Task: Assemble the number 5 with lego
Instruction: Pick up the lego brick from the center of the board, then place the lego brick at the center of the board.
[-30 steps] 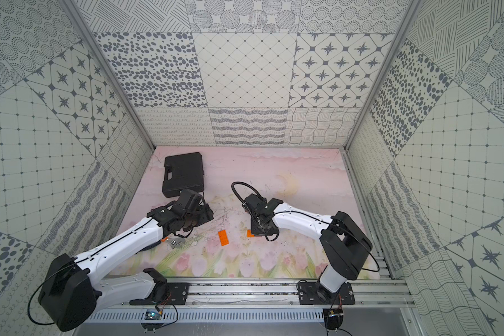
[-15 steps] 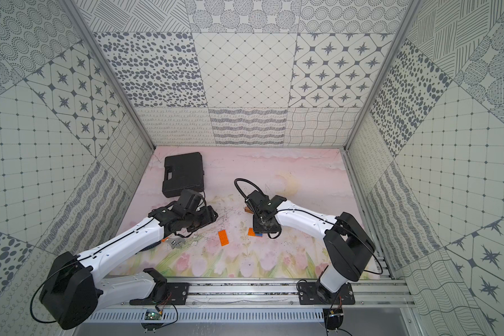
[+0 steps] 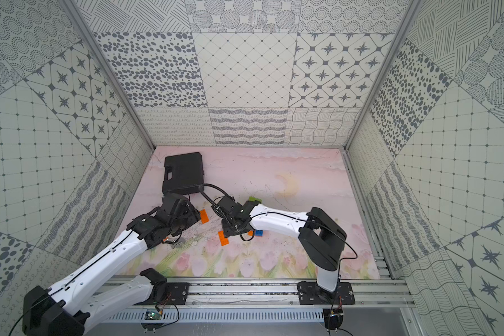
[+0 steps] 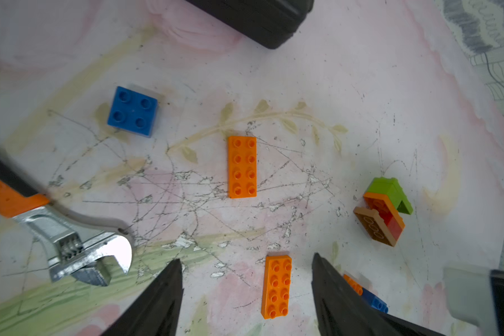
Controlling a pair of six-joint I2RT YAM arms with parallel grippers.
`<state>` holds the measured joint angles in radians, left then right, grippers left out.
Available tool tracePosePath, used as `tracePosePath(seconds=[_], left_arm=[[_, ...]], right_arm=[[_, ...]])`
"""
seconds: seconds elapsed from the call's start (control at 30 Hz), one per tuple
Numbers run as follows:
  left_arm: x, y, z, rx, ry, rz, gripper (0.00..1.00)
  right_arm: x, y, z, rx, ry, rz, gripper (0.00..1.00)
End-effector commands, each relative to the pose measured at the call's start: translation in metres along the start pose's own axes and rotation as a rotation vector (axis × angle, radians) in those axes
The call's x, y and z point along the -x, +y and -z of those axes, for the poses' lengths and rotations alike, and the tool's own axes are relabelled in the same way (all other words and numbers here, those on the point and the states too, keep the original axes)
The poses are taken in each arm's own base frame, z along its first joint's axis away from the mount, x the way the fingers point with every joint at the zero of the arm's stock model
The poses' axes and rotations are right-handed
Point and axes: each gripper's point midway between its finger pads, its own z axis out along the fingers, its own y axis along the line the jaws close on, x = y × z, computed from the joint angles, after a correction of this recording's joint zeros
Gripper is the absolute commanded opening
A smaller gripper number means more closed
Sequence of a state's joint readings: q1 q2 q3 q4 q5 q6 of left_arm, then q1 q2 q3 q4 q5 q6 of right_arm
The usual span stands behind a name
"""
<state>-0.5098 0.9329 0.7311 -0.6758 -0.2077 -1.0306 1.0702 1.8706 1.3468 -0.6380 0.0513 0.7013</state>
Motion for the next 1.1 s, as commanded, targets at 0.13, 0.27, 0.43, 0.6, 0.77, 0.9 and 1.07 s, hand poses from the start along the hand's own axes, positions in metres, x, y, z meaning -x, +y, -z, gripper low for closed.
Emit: tracePosePath(seconds=[0.13, 0.27, 0.43, 0.6, 0.77, 0.9, 1.07], left_arm=[[0.012, 0.095, 0.037, 0.251, -0.227, 0.204, 0.74], [0.015, 0.102, 0.044, 0.242, -0.264, 0.229, 0.74], [0.017, 0.105, 0.048, 0.241, -0.28, 0.233, 0.75], [0.015, 0.105, 0.047, 0.235, -0.277, 0.225, 0.75], [0.013, 0.089, 0.041, 0.173, -0.238, 0.174, 0.76], [0.009, 0.067, 0.031, 0.088, -0.187, 0.118, 0.77], [-0.006, 0.025, 0.011, -0.055, -0.061, 0.023, 0.77]], right_arm=[[-0.005, 0.016, -0.032, -0.109, 0.033, 0.065, 0.56], [-0.014, 0.017, -0.047, -0.139, 0.081, 0.084, 0.56], [-0.023, 0.009, -0.055, -0.2, 0.112, 0.091, 0.47], [-0.03, -0.005, -0.049, -0.249, 0.132, 0.108, 0.29], [-0.023, -0.011, -0.011, -0.186, 0.062, 0.155, 0.22], [-0.024, -0.024, 0.02, -0.071, -0.039, 0.228, 0.2], [-0.056, -0.043, 0.029, 0.054, -0.005, 0.466, 0.21]])
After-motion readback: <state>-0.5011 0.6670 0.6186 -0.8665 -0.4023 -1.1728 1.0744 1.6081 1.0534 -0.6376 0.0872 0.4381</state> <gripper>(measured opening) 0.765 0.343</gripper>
